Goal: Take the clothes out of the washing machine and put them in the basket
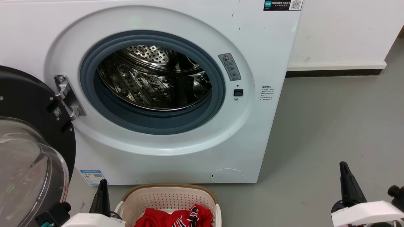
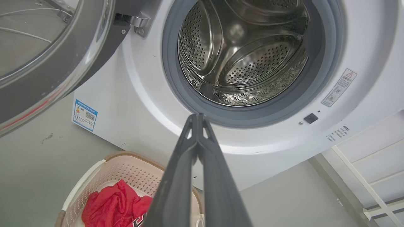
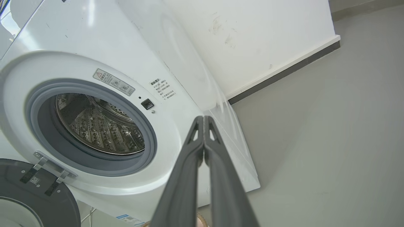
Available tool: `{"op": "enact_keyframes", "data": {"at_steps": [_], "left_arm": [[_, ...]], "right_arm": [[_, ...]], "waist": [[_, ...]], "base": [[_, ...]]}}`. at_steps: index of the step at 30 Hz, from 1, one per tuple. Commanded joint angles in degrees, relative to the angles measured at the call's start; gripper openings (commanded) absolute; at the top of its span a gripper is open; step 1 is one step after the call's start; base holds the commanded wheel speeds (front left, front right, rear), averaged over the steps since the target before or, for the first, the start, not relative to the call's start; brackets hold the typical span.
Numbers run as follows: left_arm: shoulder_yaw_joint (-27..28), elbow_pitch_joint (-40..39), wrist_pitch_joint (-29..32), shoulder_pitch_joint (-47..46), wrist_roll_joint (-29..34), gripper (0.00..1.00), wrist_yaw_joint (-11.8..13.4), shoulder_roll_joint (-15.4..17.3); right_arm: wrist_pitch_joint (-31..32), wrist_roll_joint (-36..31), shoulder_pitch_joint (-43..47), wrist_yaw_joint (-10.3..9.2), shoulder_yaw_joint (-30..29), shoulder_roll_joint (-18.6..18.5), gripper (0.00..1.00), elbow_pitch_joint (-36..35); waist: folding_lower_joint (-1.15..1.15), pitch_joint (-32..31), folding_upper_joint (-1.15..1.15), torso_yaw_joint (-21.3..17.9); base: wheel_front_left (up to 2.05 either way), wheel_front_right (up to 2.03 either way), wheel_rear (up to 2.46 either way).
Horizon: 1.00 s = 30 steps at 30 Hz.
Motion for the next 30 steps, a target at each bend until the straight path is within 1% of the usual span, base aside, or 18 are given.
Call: {"op": "enact_keyframes", "data": {"at_steps": [1,30], "left_arm": [[0.2,-0.5,0.4,-1.6,-2.1,0.00,-0.4,0.1],[0.7,0.7,5.5,-4.9,-23.1,0.00,-1.6,0.1]], "right_arm": [[0.5,2.4,-1.8,-0.01,-0.2,-0.2,0.00,-0.3],[5.5,24.7,-5.0,-0.02,-0.6,-0.2,0.00,2.0]], "waist": [[0.00,0.0,0.00,0.0],[0.00,0.9,0.00,0.5]], "base": [[0.00,0.00,0.00],[0.00,0.00,0.00]]}}
